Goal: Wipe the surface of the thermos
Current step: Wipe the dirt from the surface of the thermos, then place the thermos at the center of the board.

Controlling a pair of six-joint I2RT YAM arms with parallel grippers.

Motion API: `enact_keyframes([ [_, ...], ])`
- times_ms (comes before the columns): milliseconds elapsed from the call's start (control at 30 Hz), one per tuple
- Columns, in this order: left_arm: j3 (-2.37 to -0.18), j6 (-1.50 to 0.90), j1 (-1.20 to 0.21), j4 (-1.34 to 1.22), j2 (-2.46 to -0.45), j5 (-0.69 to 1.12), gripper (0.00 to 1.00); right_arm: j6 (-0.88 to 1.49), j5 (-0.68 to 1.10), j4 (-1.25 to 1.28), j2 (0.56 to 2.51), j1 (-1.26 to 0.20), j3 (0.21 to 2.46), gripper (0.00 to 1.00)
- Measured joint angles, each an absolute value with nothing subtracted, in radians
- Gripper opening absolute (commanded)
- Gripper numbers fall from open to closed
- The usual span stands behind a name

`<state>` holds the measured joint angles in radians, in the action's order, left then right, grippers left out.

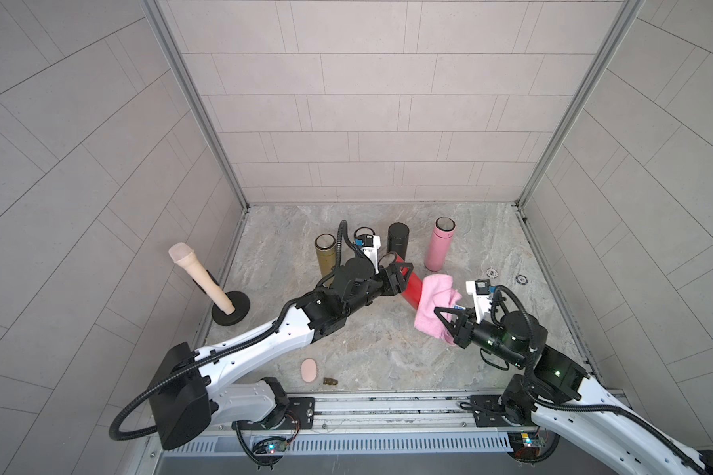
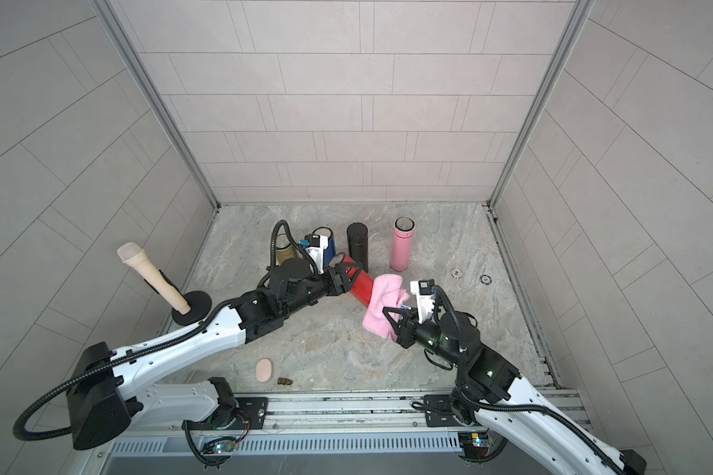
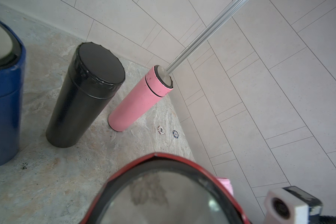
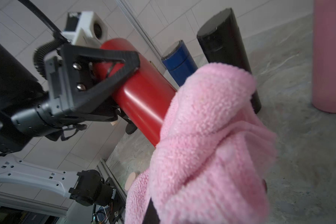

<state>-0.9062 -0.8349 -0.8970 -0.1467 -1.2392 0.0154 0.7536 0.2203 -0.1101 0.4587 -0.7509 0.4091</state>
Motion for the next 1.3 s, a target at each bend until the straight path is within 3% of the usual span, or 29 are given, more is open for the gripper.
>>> enact_keyframes([
  [433, -0.907, -0.834, -0.857, -0.146, -1.187, 0.027, 0.0, 0.799, 0.152, -0.252, 0.354, -0.706, 0.263, 0.0],
  [667, -0.933, -0.817, -0.868, -0.143, -1.198, 0.036, 0.0, 0.816, 0.138, -0.303, 0.416, -0.688, 0.234, 0.0],
  [933, -1.17, -0.587, -0.98, -0.036, -1.413, -0.144, 0.0, 0.838, 0.034, -0.455, 0.432, -0.688, 0.336, 0.0],
  [1300, -1.403, -0.364, -1.003, -0.017, -1.771, -0.267, 0.0, 0.937, -0.171, -0.79, 0.184, -0.686, 0.37, 0.0],
])
